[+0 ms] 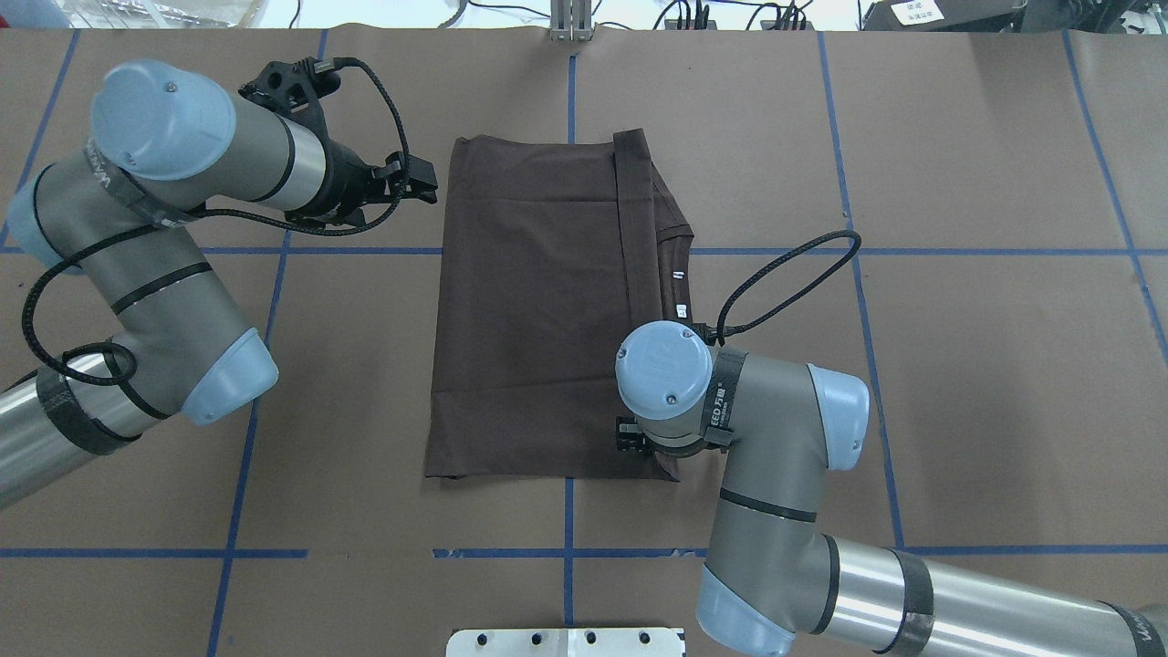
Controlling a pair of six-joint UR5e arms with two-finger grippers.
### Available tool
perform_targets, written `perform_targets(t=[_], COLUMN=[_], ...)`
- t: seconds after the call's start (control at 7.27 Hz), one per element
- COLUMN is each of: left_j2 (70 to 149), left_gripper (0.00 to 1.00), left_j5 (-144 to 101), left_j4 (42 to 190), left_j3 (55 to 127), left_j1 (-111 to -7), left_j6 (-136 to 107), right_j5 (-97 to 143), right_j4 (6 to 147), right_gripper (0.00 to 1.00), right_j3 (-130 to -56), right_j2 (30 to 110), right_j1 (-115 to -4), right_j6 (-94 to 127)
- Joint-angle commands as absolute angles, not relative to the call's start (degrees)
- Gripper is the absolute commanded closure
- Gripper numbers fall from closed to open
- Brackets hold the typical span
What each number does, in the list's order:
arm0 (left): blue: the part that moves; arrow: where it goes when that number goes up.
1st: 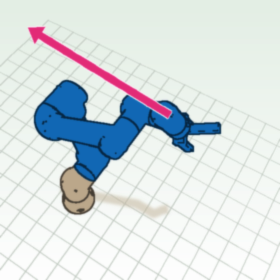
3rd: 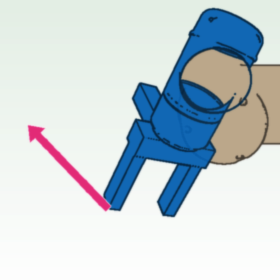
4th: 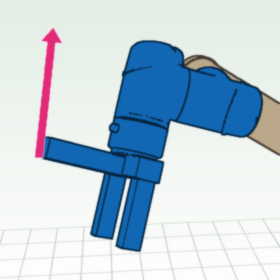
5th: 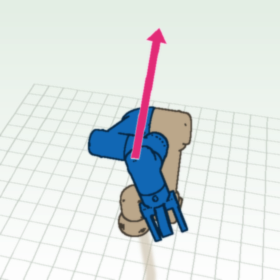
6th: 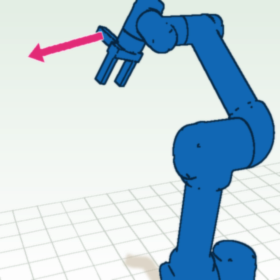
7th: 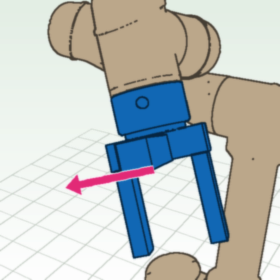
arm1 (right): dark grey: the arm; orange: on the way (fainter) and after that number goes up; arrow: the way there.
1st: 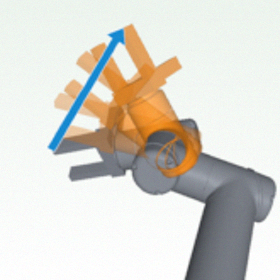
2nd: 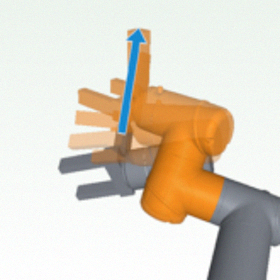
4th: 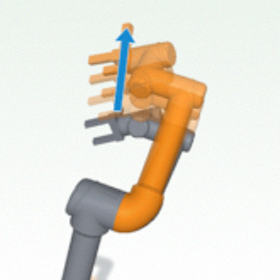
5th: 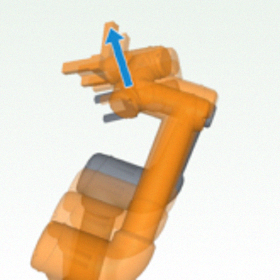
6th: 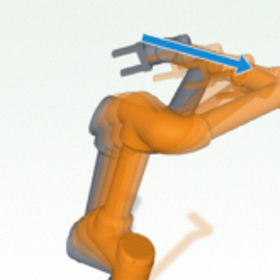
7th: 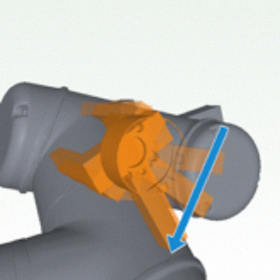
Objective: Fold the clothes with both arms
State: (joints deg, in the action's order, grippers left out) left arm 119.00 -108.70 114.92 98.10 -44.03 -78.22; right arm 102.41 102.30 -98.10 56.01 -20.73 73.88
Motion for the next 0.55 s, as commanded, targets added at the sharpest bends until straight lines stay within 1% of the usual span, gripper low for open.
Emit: perform_targets(t=[0.0,0.41], left_j2=[119.00,119.09], left_gripper=[0.00,0.00], left_j5=[-108.63,-108.46], left_j4=[115.13,115.40], left_j3=[97.82,97.21], left_j1=[-43.95,-43.86], left_j6=[-78.22,-78.22], right_j5=[102.48,102.48], right_j4=[103.01,103.27], right_gripper=[0.00,0.00], right_j3=[-98.52,-98.53], right_j2=[56.07,56.77], right_j1=[-21.09,-21.70], right_j6=[73.83,73.83])
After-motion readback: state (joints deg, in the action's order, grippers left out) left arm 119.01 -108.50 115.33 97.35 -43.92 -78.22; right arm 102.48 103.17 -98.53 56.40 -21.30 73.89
